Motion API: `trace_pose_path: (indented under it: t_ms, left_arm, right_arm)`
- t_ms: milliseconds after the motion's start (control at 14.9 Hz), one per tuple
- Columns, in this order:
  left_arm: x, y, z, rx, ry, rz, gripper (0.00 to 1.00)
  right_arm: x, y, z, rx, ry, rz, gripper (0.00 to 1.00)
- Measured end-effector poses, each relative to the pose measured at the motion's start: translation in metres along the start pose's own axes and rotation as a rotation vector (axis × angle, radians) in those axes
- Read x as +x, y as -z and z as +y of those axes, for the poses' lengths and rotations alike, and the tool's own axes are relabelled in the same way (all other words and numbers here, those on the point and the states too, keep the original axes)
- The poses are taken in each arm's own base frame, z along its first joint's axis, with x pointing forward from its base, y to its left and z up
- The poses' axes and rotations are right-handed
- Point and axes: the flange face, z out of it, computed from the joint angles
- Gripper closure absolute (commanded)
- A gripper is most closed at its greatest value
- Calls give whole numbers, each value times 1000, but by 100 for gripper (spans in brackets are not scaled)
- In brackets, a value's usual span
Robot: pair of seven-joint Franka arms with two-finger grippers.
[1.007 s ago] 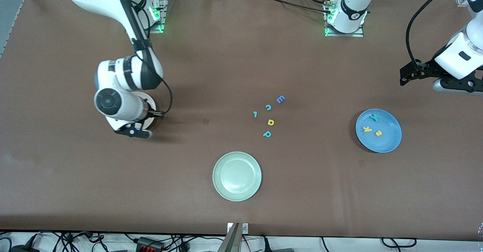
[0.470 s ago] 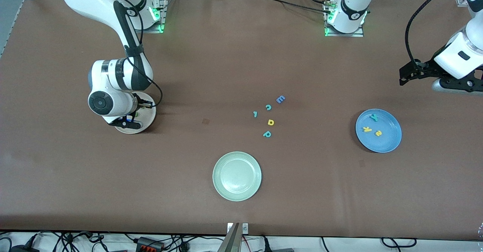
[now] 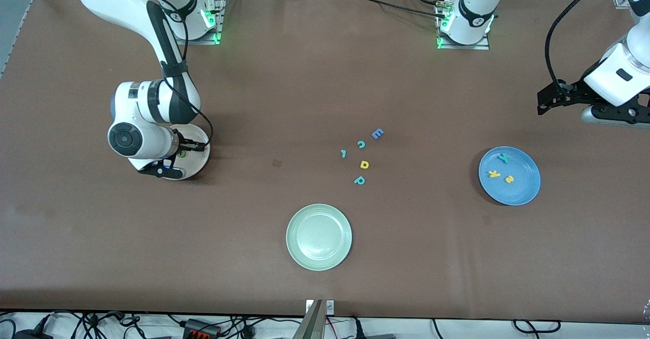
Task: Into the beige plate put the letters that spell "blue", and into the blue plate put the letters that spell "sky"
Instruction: 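Carry the yellow u onto the white plate and open the right gripper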
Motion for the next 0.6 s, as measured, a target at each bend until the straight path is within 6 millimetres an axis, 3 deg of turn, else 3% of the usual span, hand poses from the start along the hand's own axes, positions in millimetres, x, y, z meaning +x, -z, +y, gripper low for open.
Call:
trace_pose_path:
  t_ms: [336,604]
  left_arm:
    - [0,2,0,0,0,3,0]
    - [1,5,1,1,-2,11,0]
  right_arm:
    - [6,117,3,41,7,32,0]
    - [18,162,26,69,6,105,0]
